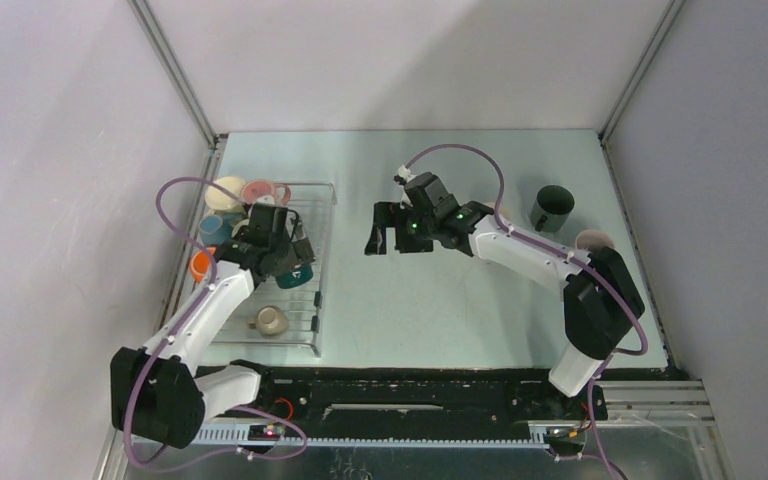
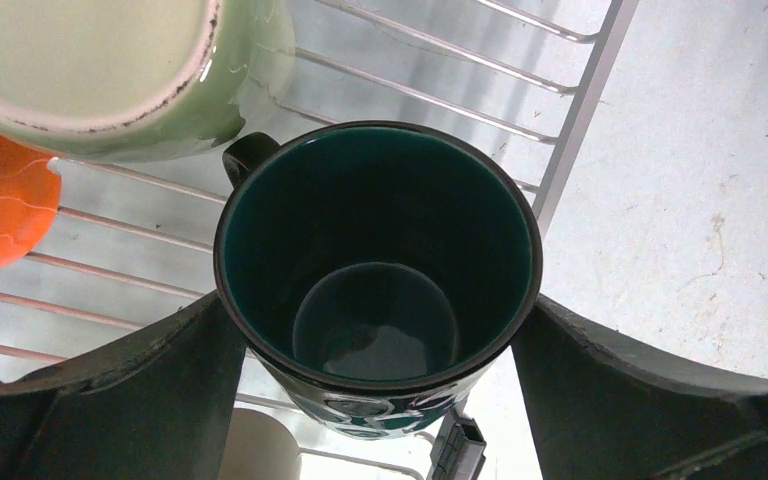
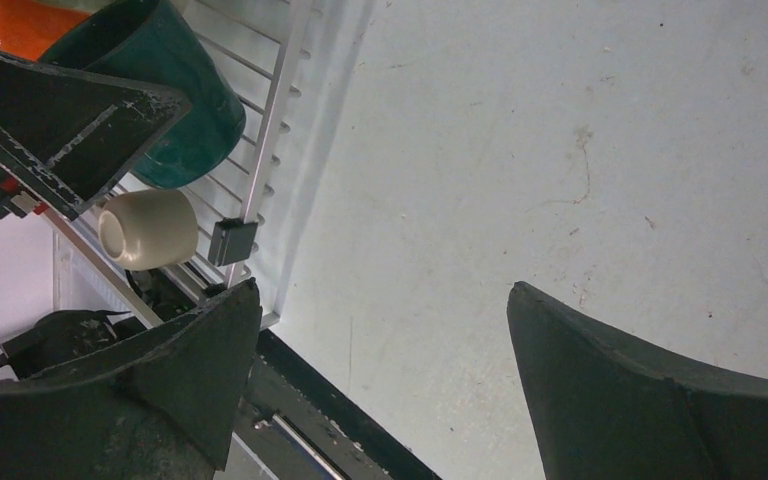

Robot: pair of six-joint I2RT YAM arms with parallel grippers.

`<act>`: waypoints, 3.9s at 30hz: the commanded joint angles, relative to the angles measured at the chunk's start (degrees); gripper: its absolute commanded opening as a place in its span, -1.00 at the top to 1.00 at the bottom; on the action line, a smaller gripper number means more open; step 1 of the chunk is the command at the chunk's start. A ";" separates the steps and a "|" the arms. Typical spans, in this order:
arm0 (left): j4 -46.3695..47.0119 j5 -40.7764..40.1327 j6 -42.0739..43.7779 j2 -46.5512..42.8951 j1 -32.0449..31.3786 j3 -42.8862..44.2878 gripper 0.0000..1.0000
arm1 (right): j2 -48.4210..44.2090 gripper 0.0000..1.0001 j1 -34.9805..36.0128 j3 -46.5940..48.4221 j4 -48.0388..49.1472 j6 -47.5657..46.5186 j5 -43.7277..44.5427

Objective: Unload the cups from the dish rack
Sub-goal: Adjust the cup in the dish rack, then unload the cup from the dish rack.

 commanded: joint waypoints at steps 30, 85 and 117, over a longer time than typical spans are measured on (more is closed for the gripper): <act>-4.17 6.97 -3.38 -9.31 -1.43 -6.00 -0.83 | -1.07 -0.99 2.87 0.11 -1.07 -2.52 3.44; -13.91 -8.05 -11.68 -7.41 2.24 4.94 -0.16 | -6.33 -0.99 2.86 -3.75 -2.82 -3.69 6.62; -6.30 -6.62 -7.59 -0.67 2.30 -1.05 0.42 | -13.20 -0.99 2.86 -4.94 -6.05 -3.57 9.04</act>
